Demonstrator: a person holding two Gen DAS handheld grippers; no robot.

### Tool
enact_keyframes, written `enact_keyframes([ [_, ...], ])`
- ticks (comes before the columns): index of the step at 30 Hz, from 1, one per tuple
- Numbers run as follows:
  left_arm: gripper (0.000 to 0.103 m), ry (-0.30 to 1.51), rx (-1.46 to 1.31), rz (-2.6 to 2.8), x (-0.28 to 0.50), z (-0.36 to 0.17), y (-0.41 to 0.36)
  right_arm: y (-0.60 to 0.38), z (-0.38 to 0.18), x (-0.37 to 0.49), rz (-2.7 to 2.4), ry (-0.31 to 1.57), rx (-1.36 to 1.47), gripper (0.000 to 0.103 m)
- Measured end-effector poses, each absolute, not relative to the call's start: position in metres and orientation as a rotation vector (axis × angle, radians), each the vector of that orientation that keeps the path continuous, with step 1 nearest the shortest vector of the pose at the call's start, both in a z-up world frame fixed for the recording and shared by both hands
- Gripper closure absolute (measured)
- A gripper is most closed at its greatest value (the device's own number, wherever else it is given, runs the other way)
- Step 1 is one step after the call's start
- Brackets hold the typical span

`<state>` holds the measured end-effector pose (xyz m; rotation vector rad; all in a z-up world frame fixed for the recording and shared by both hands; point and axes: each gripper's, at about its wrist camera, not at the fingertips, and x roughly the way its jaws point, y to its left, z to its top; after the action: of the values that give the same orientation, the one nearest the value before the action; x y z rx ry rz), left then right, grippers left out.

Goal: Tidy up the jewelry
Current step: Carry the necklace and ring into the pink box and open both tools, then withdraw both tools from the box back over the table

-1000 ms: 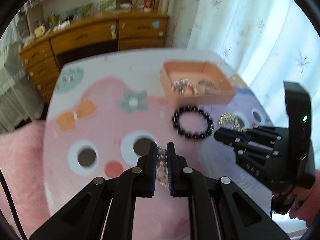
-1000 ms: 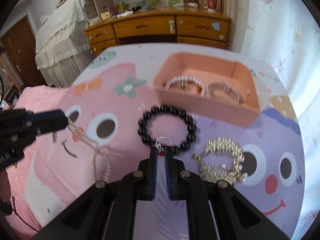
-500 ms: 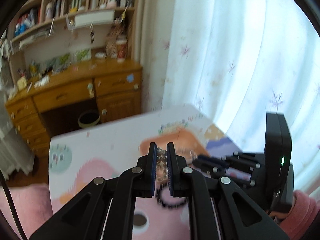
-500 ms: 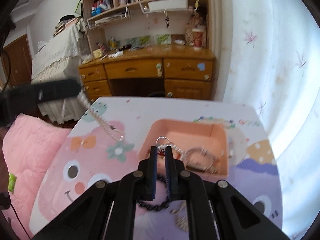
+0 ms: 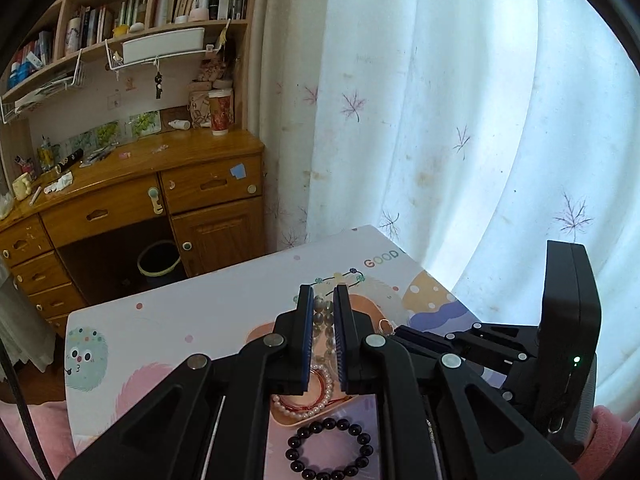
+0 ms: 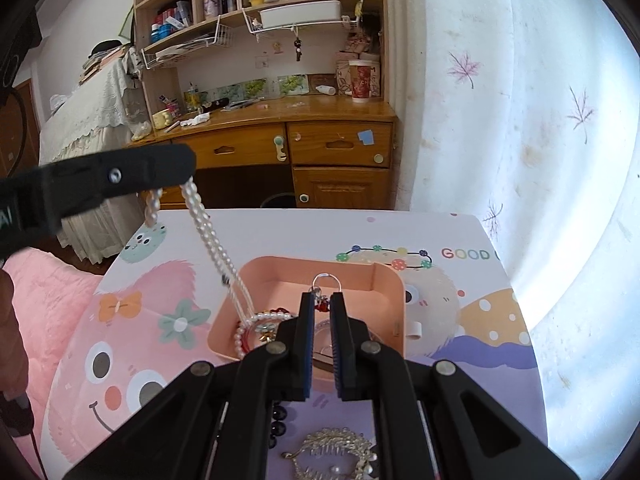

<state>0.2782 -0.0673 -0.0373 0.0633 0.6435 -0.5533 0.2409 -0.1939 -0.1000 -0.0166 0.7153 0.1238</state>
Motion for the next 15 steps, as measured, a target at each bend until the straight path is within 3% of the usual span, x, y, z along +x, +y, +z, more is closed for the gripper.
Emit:
enact_keyframes([
  [3, 0.095, 0.677, 0.046, -0.561, 0.285, -0.045, -0.072, -0.198, -0.107, 0.244, 0.131, 0.726, -0.002, 0.094],
  [4, 0.086, 0.703, 0.05, -0.557, 0.288, -0.049, -0.075, -0.199, -0.111, 0.247, 0.135, 0.752, 0.002, 0.086],
  [5, 0.062, 0.719, 0.058, -0.544, 0.29, -0.051, -0.077, -0.2, -0.116, 0.25, 0.124, 0.78, -0.001, 0.078],
  [6, 0.049, 0.735, 0.063, -0.523, 0.292, -0.054, -0.078, -0.201, -0.119, 0.25, 0.112, 0.793, -0.006, 0.064],
  [7, 0.031, 0.743, 0.057, -0.511, 0.292, -0.056, -0.078, -0.203, -0.121, 0.249, 0.104, 0.795, -0.01, 0.06],
  [12, 0.018, 0.826, 0.029, -0.472, 0.29, -0.069, -0.073, -0.217, -0.127, 0.234, 0.111, 0.819, 0.024, 0.058],
  [15, 0.017, 0.898, 0.034, -0.436, 0.284, -0.083, -0.07, -0.224, -0.134, 0.222, 0.112, 0.86, 0.021, 0.052],
])
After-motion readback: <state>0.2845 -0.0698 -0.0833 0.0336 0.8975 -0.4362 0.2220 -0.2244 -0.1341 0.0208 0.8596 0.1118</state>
